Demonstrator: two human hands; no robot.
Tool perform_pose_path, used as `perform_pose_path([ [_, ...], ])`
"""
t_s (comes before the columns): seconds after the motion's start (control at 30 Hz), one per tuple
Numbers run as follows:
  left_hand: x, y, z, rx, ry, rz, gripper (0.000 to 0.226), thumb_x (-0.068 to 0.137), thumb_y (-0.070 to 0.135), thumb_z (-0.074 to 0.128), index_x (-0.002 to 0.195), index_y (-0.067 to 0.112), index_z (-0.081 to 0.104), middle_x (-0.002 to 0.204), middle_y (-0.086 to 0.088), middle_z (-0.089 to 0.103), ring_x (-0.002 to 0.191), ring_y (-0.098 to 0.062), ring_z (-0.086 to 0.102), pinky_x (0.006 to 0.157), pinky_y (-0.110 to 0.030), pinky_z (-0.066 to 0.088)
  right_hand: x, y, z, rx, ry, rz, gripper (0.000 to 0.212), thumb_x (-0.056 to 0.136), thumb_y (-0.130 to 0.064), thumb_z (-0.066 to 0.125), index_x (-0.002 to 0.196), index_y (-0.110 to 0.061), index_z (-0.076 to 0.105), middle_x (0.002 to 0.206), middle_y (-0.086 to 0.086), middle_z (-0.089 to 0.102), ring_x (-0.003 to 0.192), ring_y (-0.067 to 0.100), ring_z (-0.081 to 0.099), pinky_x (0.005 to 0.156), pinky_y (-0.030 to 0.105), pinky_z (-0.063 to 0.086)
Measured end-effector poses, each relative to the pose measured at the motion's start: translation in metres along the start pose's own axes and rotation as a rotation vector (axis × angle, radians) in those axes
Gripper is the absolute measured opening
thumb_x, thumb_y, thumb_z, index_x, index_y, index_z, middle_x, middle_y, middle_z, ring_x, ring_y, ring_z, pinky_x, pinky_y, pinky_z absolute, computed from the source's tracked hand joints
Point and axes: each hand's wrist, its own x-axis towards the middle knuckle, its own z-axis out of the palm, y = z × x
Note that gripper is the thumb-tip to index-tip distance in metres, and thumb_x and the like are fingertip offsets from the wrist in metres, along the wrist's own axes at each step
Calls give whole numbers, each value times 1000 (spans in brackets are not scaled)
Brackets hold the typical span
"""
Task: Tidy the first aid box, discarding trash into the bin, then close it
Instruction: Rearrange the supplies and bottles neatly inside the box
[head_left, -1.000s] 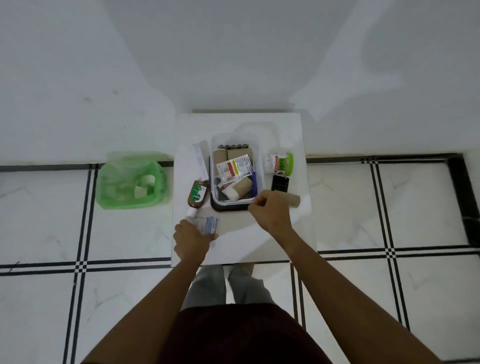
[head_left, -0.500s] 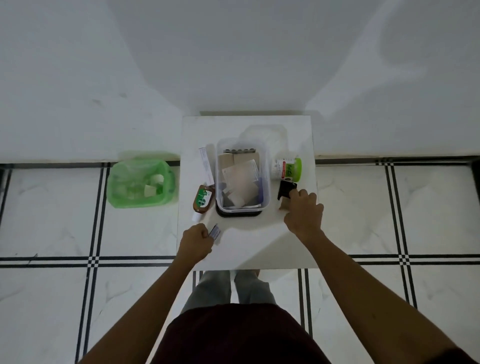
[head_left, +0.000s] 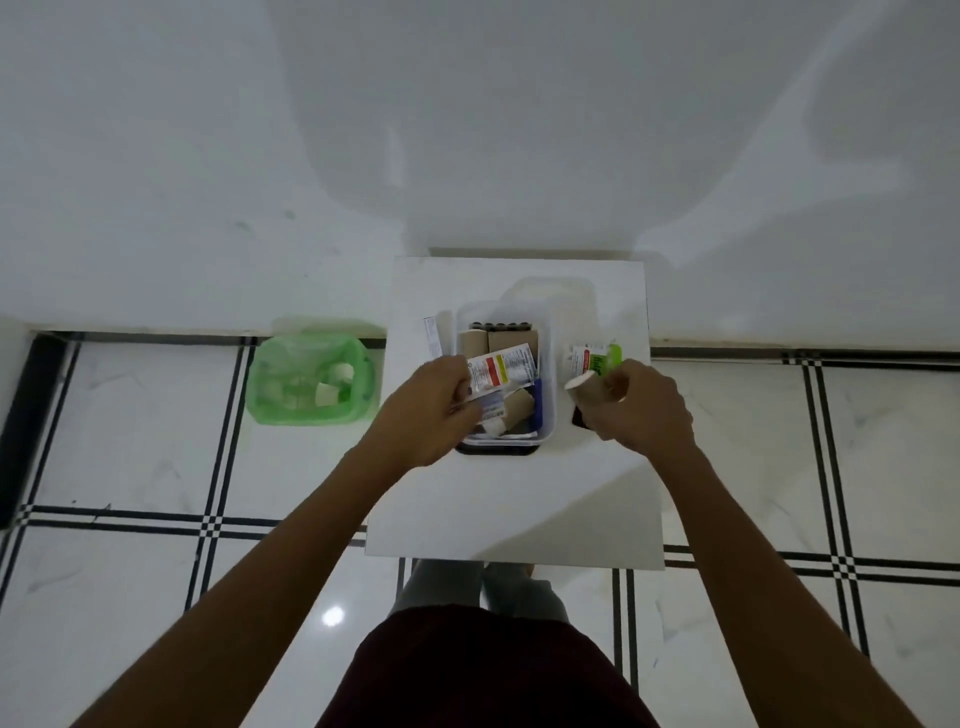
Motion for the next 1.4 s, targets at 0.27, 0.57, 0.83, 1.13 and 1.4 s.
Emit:
perform_pose_path([
  [0.27,51,-3,43,567,-232,267,23,89,25,47,108,16,57,118,-3,61,115,-25,52,104,-49,31,17,-56,2,155,-5,-210,35,64,-31,76,96,-26,62,94,-8,68,85,18,65,83,44,54],
  [0.57,10,-48,53,417,50,396,40,94,35,42,71,18,69,74,2,74,81,-15,68,115,-56,22,25,-77,53,-491,-85,-392,34,76,-21,64,109,-32,62,107,-2,61,105,24,53,90,47,30],
  [0.83,-10,-83,46,169,433,99,17,86,23,61,97,11,66,99,-7,70,92,-27,63,79,-42,50,14,-60,66,-510,-56,-476,27,83,-33,61,109,-25,64,114,-4,64,108,24,52,89,44,27],
  [1.13,0,-103,65,83,169,-455,49,74,38,70,110,9,55,102,-9,58,94,-29,54,73,-43,51,45,-34,20,-34,342,-261,33,79,-10,61,111,-18,64,115,2,65,104,25,57,82,37,28],
  [1.4,5,-109,71,124,165,-474,34,70,30,69,95,9,57,86,-7,58,78,-27,56,63,-37,47,76,3,28,-431,6,-244,60,70,-16,69,127,-21,50,129,3,55,117,28,49,87,47,38],
])
